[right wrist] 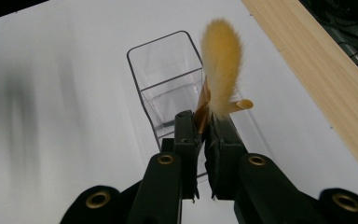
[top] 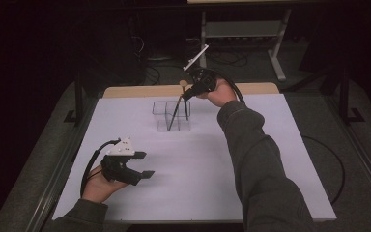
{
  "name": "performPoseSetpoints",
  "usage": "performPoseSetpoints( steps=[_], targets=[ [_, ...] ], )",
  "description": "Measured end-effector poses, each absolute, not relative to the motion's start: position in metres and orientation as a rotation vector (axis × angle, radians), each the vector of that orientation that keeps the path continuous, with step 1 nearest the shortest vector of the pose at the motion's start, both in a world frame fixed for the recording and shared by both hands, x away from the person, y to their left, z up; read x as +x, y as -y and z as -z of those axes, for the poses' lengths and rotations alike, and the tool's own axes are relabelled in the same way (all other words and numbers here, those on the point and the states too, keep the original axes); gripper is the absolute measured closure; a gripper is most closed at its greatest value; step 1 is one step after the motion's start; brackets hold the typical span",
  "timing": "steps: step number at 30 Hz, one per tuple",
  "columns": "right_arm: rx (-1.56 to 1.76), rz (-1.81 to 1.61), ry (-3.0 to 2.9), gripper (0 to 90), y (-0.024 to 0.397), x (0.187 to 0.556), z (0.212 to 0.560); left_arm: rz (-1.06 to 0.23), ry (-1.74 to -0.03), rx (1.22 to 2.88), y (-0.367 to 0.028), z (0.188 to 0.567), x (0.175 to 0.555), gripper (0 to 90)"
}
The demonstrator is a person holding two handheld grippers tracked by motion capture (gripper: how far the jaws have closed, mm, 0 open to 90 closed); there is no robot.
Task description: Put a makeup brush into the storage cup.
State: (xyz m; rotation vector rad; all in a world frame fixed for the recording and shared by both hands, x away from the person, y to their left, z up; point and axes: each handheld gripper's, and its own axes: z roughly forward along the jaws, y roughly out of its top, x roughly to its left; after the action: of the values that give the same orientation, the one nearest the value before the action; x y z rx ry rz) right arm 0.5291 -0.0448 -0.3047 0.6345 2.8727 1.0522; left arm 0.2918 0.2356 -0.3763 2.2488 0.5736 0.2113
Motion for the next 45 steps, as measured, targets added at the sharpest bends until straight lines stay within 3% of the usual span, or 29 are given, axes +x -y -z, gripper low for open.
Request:
performPoseSetpoints(
  steps=[42, 45],
  targets=[
    [0.711, -1.055, -2.864, 81.8, 0.05, 0.521, 0.338, -0.213, -0.553, 2.267, -0.231, 0.379, 0.292, 26.5],
    [0.733, -1.069, -2.843, 72.5, 0.054, 0.521, 0.34, -0.217, -0.543, 2.278, -0.23, 0.379, 0.292, 26.5]
  ],
)
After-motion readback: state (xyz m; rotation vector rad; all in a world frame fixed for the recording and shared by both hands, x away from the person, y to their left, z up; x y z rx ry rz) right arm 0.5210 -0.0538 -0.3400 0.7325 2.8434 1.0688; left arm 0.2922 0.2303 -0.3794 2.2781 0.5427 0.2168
